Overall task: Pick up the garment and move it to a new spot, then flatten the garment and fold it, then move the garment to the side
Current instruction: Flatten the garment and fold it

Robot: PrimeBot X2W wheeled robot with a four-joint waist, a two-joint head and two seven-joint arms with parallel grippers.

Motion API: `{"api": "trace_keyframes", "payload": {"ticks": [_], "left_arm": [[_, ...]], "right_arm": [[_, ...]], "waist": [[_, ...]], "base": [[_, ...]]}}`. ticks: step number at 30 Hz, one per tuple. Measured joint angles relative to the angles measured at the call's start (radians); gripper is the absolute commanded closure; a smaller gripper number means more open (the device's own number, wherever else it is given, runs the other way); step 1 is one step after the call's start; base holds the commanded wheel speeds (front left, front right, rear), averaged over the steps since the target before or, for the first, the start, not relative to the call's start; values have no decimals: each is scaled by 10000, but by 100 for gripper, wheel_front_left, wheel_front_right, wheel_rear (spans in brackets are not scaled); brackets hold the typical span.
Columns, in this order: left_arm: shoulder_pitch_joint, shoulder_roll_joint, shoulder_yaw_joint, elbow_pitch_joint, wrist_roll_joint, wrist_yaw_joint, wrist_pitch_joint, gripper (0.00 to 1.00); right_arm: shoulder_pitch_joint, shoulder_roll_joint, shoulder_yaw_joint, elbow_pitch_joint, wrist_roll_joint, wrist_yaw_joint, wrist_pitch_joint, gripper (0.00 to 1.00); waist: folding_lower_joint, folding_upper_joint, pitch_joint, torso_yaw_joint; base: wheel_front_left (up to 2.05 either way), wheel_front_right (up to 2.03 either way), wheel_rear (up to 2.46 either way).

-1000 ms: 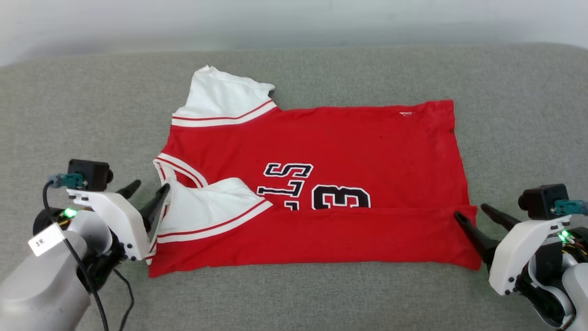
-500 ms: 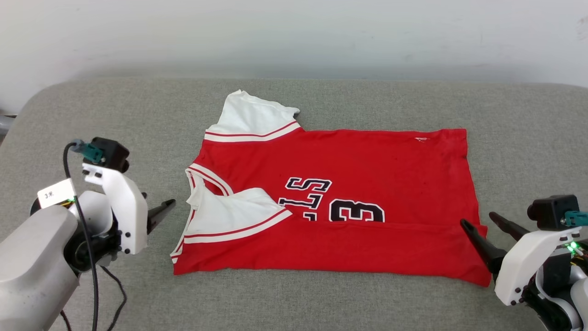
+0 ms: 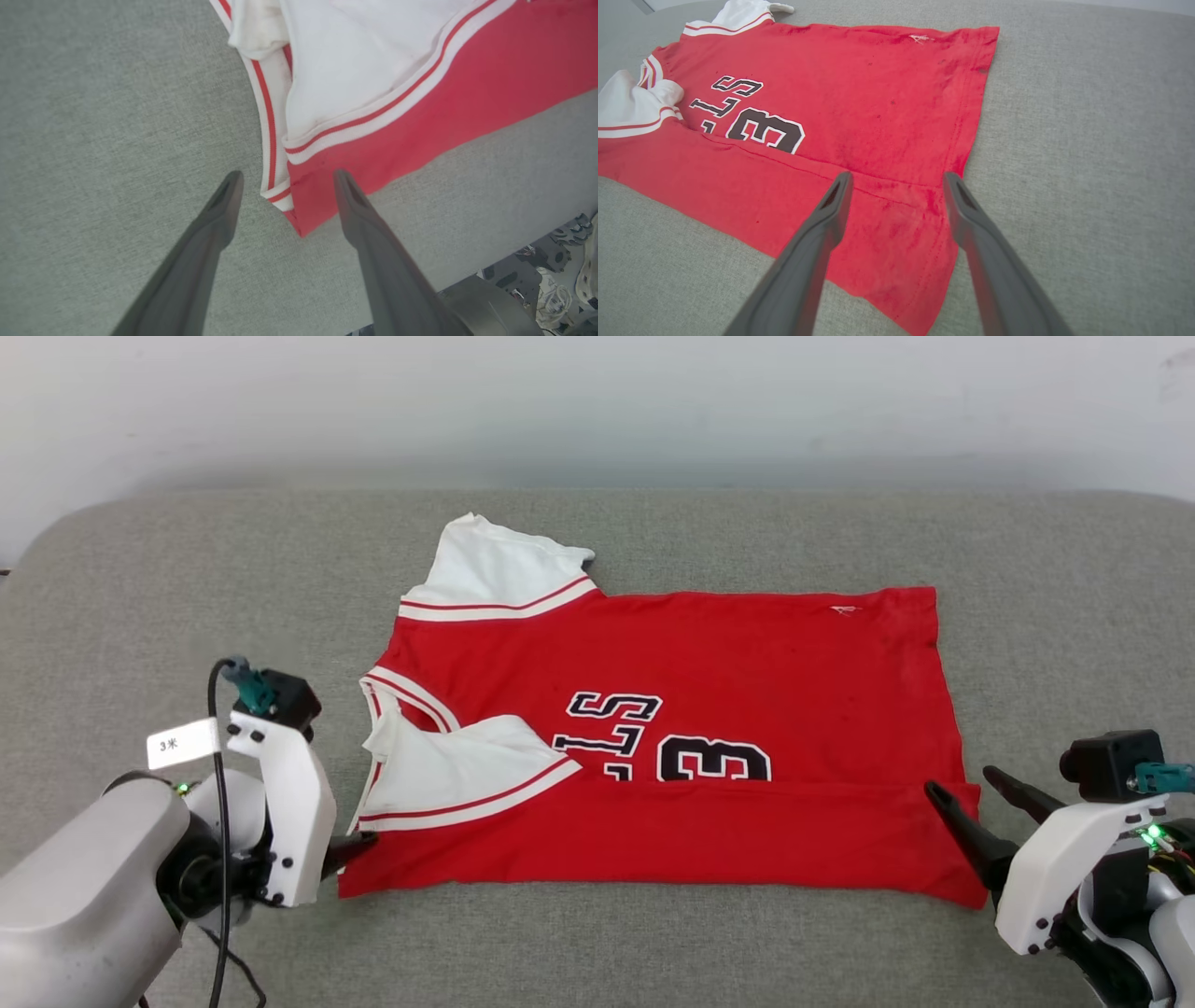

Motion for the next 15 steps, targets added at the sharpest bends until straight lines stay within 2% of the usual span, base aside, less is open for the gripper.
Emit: {"api": "trace_keyframes", "payload": {"ticks": [15], "left_arm": [[346, -159, -383, 1239, -63, -127, 86, 0]], "right_arm": [[-446, 33, 221, 132, 8, 0, -121, 0]], "waist": [[0, 0, 585, -519]], "base": [[0, 0, 0]]}}
